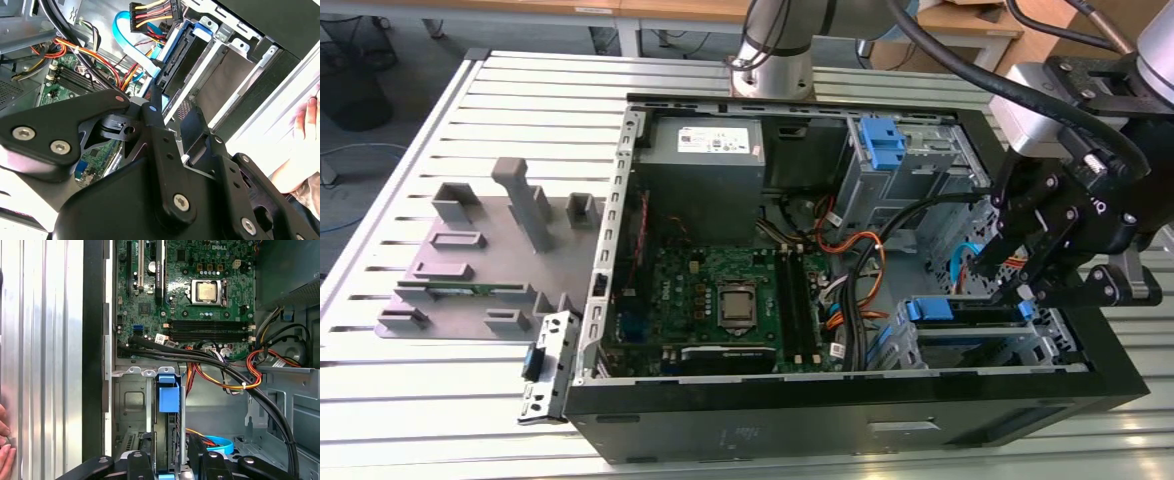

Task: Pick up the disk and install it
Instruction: 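Insert the first disk wire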

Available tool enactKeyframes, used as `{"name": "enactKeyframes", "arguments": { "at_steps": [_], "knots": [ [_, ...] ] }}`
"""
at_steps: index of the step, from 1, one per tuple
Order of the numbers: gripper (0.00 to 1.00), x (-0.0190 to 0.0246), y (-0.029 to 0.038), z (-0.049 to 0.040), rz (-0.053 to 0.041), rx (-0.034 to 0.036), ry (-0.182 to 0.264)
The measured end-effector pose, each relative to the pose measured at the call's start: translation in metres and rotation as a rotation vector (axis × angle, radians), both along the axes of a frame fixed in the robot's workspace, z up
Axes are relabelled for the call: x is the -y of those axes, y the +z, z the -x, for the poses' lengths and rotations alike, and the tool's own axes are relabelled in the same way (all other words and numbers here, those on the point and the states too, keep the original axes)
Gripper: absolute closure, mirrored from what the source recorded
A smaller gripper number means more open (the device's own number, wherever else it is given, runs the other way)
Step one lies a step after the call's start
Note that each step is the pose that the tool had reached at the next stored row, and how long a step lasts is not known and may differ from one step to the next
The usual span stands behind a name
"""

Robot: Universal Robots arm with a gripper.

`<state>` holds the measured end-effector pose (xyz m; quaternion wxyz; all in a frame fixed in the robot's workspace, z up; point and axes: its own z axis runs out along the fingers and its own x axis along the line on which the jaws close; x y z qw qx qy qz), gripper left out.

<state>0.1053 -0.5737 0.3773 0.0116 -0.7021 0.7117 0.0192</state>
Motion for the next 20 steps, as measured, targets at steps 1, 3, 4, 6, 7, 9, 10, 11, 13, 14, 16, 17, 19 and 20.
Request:
{"name": "enactKeyframes", "arguments": {
  "at_steps": [1, 3, 4, 6, 7, 9, 10, 11, 13, 14, 16, 17, 19, 20],
  "knots": [
    [0.58, -0.0001, 0.0, 0.0, 0.0, 0.0, 0.0],
    [0.58, -0.0004, 0.0001, 0.0, 0.0001, 0.0, 0.0],
    [0.58, -0.0006, 0.0, 0.0, 0.0, 0.0001, 0.0],
    [0.58, -0.0012, 0.0, 0.0, 0.0, 0.0, 0.0],
    [0.58, -0.0015, 0.0, -0.0001, 0.0, 0.0, 0.0],
    [0.58, -0.0023, -0.0001, -0.0001, -0.0001, 0.0, 0.0],
    [0.58, -0.0026, -0.0001, -0.0001, -0.0001, 0.0, 0.0],
    [0.58, -0.0027, -0.0002, -0.0001, -0.0001, 0.0, 0.0],
    [0.58, -0.0029, -0.0006, -0.0004, 0.0, 0.0, 0.0],
    [0.58, -0.0029, -0.0006, -0.0005, 0.0, 0.0, 0.0],
    [0.58, -0.0029, -0.0008, -0.0008, 0.0001, 0.0, 0.0],
    [0.58, -0.0029, -0.001, -0.001, 0.0, 0.0, 0.0],
    [0.58, -0.0029, -0.0013, -0.0014, 0.0, 0.0001, 0.0],
    [0.58, -0.0029, -0.0013, -0.0015, 0.0001, 0.0, 0.0]
  ]
}}
